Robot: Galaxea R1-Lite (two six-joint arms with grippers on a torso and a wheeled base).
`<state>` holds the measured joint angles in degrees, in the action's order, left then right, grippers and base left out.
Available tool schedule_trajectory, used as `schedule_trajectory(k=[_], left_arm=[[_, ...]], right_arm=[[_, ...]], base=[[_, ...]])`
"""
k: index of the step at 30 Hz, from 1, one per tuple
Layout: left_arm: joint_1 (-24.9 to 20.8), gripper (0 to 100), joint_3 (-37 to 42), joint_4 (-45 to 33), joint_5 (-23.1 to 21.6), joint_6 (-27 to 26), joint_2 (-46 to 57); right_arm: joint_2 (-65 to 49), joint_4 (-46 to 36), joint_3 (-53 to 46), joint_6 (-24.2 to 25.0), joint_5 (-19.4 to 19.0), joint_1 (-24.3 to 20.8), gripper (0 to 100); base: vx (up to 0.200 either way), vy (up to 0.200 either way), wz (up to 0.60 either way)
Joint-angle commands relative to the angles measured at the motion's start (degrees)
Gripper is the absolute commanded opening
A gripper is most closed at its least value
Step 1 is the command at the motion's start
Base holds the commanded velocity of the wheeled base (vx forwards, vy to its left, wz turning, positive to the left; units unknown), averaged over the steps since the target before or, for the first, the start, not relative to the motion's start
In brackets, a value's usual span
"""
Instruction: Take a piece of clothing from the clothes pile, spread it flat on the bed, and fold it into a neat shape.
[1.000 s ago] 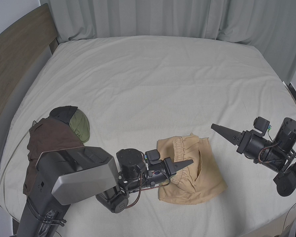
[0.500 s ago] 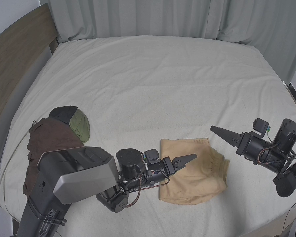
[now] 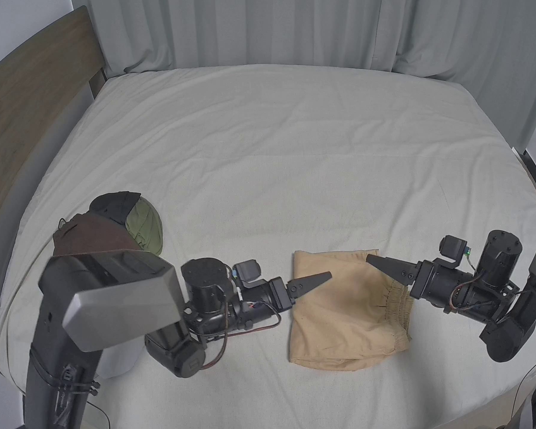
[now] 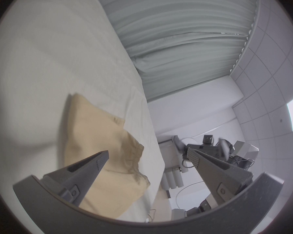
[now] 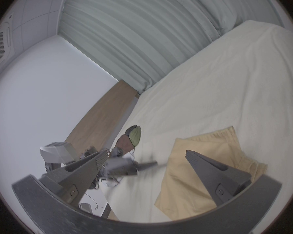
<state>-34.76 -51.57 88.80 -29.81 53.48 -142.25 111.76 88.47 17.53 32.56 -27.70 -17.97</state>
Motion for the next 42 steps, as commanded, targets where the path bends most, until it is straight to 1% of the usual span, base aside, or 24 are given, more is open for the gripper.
schedule_trajectory(k=[1, 3, 6, 11, 13, 18, 19, 20, 21, 23, 25, 29, 32, 36, 39, 42], left_arm=[[4.87, 100, 5.16, 0.06, -0.08, -5.05, 7.16], [6.63, 100, 7.36, 0.06, -0.25, -8.39, 9.19], [10.06, 100, 11.14, 0.15, -0.69, -15.95, 12.35], [15.86, 100, 16.59, 0.06, -1.40, -32.21, 16.74], [17.18, 100, 18.08, 0.15, -1.66, -36.08, 17.71], [18.94, 100, 21.07, 0.24, -0.87, -44.87, 18.33], [19.90, 100, 21.42, 0.24, -0.87, -47.06, 18.24], [19.90, 100, 21.42, 0.24, -0.87, -47.06, 18.24], [22.01, 100, 22.12, 0.24, -1.22, -51.81, 18.33], [23.77, 100, 22.65, 0.24, -1.57, -56.29, 18.24], [24.91, 100, 23.27, 0.24, -2.27, -57.52, 18.41], [27.81, 100, 25.20, 0.32, -6.49, -58.49, 18.85], [28.52, 100, 25.29, 0.24, -7.02, -60.34, 18.85], [30.19, 100, 25.37, 0.24, -8.16, -61.04, 18.94], [32.03, 100, 25.37, 0.24, -10.18, -61.21, 18.94], [33.44, 100, 24.76, 0.24, -10.54, -62.09, 19.03]], right_arm=[[5.48, 0.04, -1.80, -0.22, 0.10, 0.13, 100], [5.92, -0.05, -3.29, -0.83, 0.01, 0.04, 100], [7.42, -0.05, -5.05, -3.38, 0.10, -0.05, 100], [12.34, 0.04, -6.54, -8.57, 0.19, 0.39, 100], [13.48, 0.04, -6.54, -9.53, 0.19, 0.39, 100], [13.92, 0.04, -6.98, -9.62, 0.19, 0.22, 100], [13.92, 0.04, -7.07, -9.71, 0.19, 0.22, 100], [13.92, 0.04, -7.07, -9.71, 0.19, 0.22, 100], [13.92, 0.04, -7.07, -9.71, 0.19, 0.39, 100], [13.66, 0.04, -7.16, -9.71, 0.19, 0.39, 100], [13.48, 0.04, -7.07, -9.71, 0.19, 0.39, 100], [13.92, 0.04, -7.07, -9.71, 0.19, 0.48, 100], [14.45, 0.04, -6.90, -9.71, 0.19, 0.92, 100], [17.26, 0.04, -7.16, -10.06, 0.36, 1.27, 100], [19.72, 0.04, -7.77, -11.29, 1.59, 1.36, 100], [22.71, 0.04, -8.30, -13.14, 2.38, 1.27, 100]], base=[[0.000, 0.000, 0.00], [0.000, 0.000, 0.00], [0.000, 0.000, 0.00], [0.000, 0.000, 0.00], [0.000, 0.000, 0.00], [0.000, 0.000, 0.00], [0.000, 0.000, 0.00], [0.000, 0.000, 0.00], [0.000, 0.000, 0.00], [0.000, 0.000, 0.00], [0.000, 0.000, 0.00], [0.000, 0.000, 0.00], [0.000, 0.000, 0.00], [0.000, 0.000, 0.00], [0.000, 0.000, 0.00], [0.000, 0.000, 0.00]])
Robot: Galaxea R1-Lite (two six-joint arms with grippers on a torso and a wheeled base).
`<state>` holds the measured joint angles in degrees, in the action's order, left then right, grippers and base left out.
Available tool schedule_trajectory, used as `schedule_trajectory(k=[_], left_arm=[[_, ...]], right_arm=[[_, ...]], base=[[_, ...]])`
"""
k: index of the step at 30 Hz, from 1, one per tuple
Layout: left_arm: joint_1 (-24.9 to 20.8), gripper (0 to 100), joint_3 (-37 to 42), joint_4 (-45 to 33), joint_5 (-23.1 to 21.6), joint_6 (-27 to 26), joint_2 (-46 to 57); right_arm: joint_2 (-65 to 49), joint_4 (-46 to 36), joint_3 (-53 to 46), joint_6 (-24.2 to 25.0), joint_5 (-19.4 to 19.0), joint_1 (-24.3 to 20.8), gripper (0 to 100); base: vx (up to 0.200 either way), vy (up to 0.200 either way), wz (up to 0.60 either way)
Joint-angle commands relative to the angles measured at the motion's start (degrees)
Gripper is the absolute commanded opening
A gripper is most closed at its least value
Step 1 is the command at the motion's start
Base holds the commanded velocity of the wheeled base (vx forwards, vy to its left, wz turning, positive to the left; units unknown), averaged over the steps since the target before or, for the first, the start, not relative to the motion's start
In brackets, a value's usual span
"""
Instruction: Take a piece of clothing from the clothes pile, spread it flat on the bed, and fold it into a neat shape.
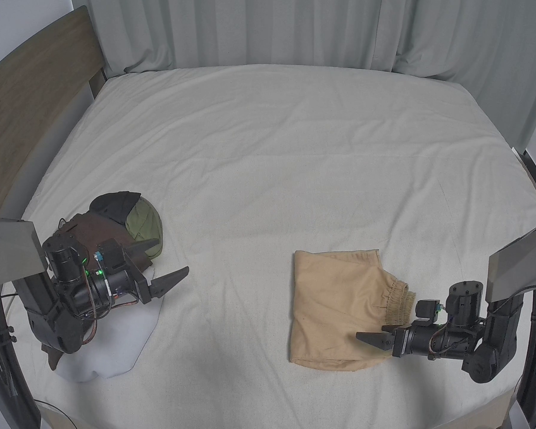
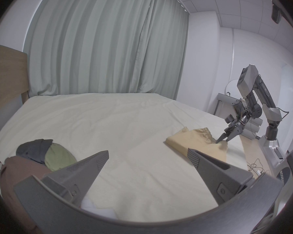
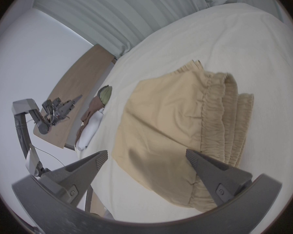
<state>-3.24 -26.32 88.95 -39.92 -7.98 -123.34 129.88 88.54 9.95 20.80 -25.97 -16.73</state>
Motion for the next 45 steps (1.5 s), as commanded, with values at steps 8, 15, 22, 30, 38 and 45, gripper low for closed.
schedule_trajectory(k=[8, 15, 22, 30, 38, 45], left_arm=[[1.66, 100, 0.13, 0.08, -0.42, -1.07, 0.39], [1.48, 100, 0.22, 0.08, -0.42, -1.07, 0.39], [1.13, 100, 0.66, 0.08, -0.42, -1.07, 0.30], [0.87, 100, 0.66, 0.08, -0.42, -1.33, 0.39], [0.87, 100, 0.57, 0.08, -0.42, -1.33, 0.47], [0.78, 100, 0.66, 0.08, -0.42, -1.33, 0.47]], right_arm=[[8.02, 0.05, -0.19, -3.13, 1.01, 0.11, 100], [5.91, 0.14, 1.21, -3.22, 0.92, 0.11, 100], [-0.42, 0.05, 8.95, -2.08, 2.32, 1.78, 100], [4.15, 0.14, 13.78, 0.56, 4.78, 3.45, 100], [8.29, 0.14, 16.07, 0.56, 6.54, 4.60, 100], [8.64, 0.14, 16.24, 0.56, 6.63, 4.51, 100]], base=[[0.000, 0.000, 0.00], [0.000, 0.000, 0.00], [0.000, 0.000, 0.00], [0.000, 0.000, 0.00], [0.000, 0.000, 0.00], [0.000, 0.000, 0.00]])
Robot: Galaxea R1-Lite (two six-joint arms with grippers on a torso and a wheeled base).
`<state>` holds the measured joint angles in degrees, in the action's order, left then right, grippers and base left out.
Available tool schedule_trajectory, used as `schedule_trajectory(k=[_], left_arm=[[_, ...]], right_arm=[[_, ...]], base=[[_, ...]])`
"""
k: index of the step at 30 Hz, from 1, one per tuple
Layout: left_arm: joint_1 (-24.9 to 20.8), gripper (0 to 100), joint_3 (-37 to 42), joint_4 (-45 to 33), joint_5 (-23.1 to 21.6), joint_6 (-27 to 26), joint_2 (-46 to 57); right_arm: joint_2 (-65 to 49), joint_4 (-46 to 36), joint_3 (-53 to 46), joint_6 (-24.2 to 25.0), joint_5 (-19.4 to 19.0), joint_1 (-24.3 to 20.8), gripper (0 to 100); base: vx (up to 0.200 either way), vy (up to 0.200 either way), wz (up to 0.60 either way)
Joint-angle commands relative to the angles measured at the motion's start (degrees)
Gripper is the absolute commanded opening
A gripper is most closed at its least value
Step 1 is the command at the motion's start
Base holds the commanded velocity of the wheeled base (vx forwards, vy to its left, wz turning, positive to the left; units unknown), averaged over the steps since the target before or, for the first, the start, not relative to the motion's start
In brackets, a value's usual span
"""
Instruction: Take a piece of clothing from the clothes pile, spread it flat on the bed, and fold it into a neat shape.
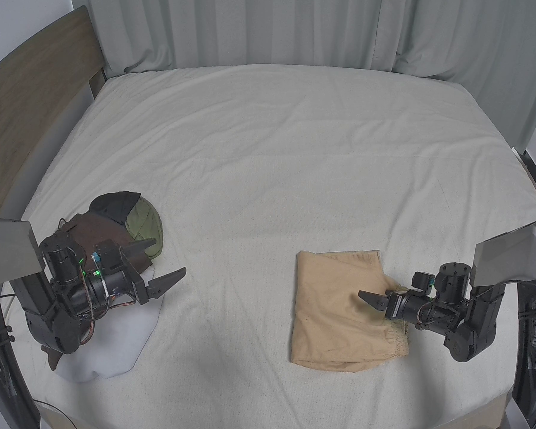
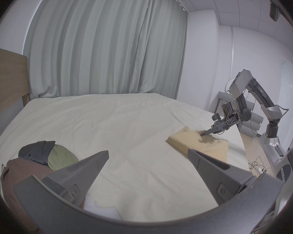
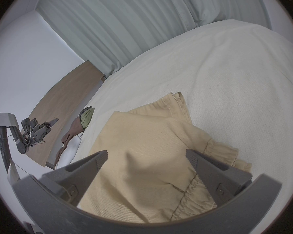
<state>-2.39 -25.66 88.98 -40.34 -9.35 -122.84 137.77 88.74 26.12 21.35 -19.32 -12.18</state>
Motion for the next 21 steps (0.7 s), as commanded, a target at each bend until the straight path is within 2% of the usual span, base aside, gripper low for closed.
schedule_trajectory(k=[1, 7, 13, 16, 21], left_arm=[[-0.07, 100, 0.00, 0.05, 0.00, 0.03, -0.11], [-0.07, 100, -0.09, 0.05, 0.00, 0.03, 0.06], [-0.86, 100, 0.17, 0.05, 0.08, 0.03, 0.15], [-1.30, 100, 0.35, 0.05, 0.08, -0.05, 0.15], [-1.30, 100, 1.05, 0.05, 0.00, -1.99, -0.03]], right_arm=[[0.75, -0.05, 0.07, 0.01, -0.01, -0.04, 100], [-2.24, 0.03, -3.10, -0.25, -0.89, -0.48, 100], [-16.21, -0.32, -11.89, -1.22, -6.43, -2.06, 100], [-17.36, -0.32, -14.70, -1.66, -7.22, -1.71, 100], [-17.09, -0.32, -18.30, -6.05, -9.24, 0.23, 100]], base=[[0.000, 0.000, 0.00], [0.000, 0.000, 0.00], [0.000, 0.000, 0.00], [0.000, 0.000, 0.00], [0.000, 0.000, 0.00]])
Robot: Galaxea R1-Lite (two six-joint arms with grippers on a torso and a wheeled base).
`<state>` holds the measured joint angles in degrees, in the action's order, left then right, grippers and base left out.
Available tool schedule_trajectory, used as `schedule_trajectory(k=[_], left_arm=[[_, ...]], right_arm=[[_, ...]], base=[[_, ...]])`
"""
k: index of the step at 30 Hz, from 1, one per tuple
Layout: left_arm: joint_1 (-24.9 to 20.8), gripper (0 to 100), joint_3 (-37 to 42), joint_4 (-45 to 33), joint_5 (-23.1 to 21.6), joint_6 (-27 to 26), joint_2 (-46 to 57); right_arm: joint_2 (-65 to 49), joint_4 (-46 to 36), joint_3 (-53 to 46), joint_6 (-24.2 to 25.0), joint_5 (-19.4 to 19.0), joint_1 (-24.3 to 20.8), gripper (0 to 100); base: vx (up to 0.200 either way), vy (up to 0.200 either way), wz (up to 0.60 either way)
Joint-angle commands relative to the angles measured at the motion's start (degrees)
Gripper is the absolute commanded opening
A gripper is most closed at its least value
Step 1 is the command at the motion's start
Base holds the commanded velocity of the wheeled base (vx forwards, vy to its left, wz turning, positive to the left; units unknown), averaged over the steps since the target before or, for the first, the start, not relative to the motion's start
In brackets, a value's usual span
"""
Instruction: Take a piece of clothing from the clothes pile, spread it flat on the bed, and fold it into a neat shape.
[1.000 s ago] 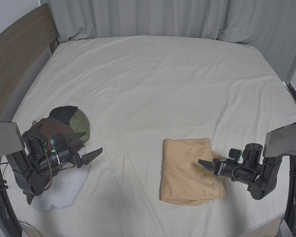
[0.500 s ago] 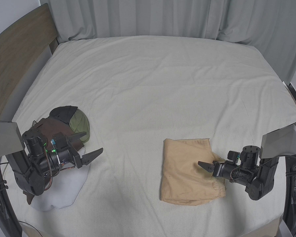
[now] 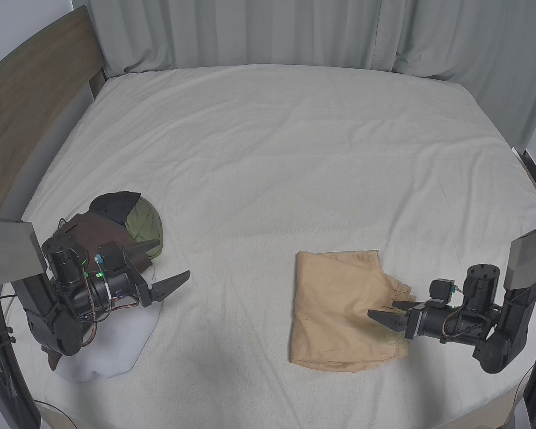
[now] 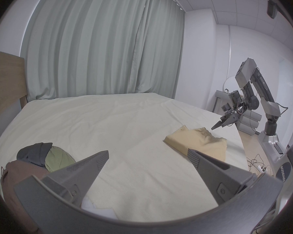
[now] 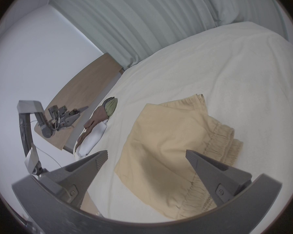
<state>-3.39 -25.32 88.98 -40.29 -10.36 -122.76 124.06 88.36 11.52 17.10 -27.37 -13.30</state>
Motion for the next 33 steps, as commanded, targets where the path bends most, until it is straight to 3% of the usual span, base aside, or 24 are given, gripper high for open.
schedule_trajectory(k=[1, 11, 18, 33], left_arm=[[-0.30, 100, 0.80, 0.05, -0.05, -0.98, -0.11], [-0.13, 100, 0.80, 0.05, -0.05, -0.98, 0.06], [0.05, 100, 0.89, 0.05, -0.05, -0.98, 0.06], [0.05, 100, 1.15, 0.05, -0.05, -0.98, 0.06]], right_arm=[[-3.39, 0.06, -4.14, -2.69, -1.28, 1.70, 100], [-2.77, -0.03, -8.36, -8.40, -1.28, 4.77, 100], [3.82, 0.06, -9.32, -12.09, -1.37, 7.06, 100], [12.52, 0.15, -5.54, -12.09, -1.46, 8.99, 100]], base=[[0.000, 0.000, 0.00], [0.000, 0.000, 0.00], [0.000, 0.000, 0.00], [0.000, 0.000, 0.00]])
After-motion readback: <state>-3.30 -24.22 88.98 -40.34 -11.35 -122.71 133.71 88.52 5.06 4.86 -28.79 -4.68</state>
